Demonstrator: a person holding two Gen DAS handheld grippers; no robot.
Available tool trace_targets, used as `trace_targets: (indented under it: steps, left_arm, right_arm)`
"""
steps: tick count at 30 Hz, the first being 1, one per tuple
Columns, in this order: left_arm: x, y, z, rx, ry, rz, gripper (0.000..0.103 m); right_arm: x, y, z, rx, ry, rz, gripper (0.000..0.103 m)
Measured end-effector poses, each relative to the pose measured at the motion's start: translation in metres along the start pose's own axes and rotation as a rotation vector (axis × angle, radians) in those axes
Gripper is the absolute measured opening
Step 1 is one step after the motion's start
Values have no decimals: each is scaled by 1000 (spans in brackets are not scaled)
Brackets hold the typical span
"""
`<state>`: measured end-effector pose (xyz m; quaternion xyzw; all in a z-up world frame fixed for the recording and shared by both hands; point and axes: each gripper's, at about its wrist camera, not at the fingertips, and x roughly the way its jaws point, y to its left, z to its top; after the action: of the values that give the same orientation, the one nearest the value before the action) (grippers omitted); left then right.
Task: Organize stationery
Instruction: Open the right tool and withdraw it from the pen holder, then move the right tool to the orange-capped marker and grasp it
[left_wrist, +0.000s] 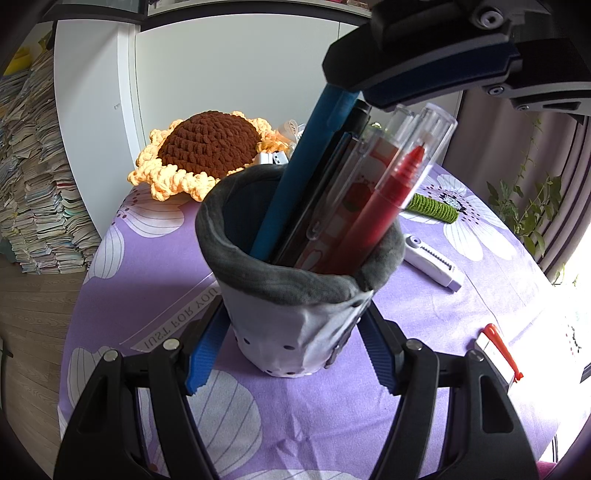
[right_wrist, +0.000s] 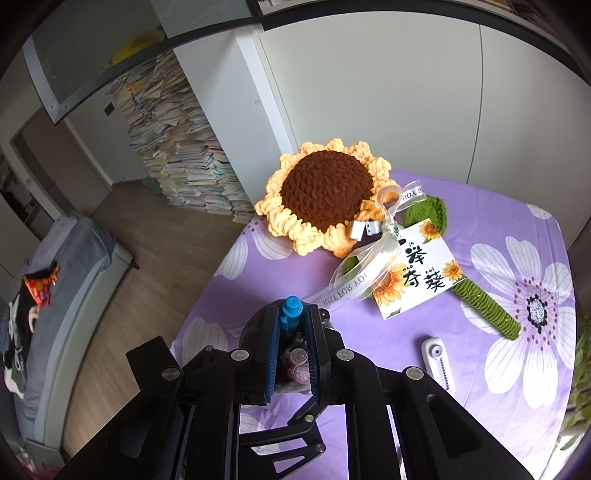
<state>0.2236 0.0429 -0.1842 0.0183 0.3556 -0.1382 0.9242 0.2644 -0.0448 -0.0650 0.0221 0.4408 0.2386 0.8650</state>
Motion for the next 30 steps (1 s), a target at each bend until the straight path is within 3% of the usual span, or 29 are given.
trace_targets:
  steps: [16,20,25,30]
  left_arm:
    - [1,0,1,1,0,0,69]
    - [1,0,1,1,0,0,69]
    - [1,0,1,1,0,0,69]
    - [1,0,1,1,0,-1,69]
  right_arm:
    - [-36,-26,-20,47,-55,-31,13]
    - [-36,-45,-47,46,1,-118,13]
    - [-22,-75,-89,69,138,-250,13]
    - [-7,-99,-118,128,236,-263,13]
